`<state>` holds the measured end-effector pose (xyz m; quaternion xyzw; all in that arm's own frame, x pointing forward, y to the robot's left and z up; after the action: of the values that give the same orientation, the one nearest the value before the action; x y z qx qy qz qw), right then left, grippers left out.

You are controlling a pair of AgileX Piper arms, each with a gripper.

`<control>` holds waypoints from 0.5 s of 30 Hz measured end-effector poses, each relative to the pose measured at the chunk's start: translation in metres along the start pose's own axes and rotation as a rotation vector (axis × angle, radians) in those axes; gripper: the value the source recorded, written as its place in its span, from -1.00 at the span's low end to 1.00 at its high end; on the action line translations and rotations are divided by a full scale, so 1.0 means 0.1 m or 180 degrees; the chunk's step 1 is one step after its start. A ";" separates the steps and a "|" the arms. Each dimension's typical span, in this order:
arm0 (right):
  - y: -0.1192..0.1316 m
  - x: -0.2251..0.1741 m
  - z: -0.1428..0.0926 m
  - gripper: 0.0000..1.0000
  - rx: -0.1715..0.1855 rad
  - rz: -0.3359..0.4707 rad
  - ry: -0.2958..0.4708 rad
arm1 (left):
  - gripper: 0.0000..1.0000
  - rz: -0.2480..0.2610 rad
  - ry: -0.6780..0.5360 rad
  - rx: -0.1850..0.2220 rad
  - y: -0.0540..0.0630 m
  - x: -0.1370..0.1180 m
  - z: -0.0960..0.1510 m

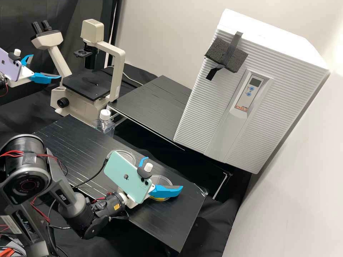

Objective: Close the petri dish lid.

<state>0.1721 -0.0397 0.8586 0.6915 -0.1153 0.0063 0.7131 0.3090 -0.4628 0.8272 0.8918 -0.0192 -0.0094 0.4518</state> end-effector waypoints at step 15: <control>-0.06 -0.07 0.05 1.00 0.0034 -0.0060 0.0024 | 1.00 0.0000 0.0000 0.0000 0.00 0.00 0.00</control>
<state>0.1658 -0.0434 0.8516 0.6963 -0.1060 0.0029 0.7099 0.3090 -0.4628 0.8272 0.8918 -0.0192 -0.0094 0.4518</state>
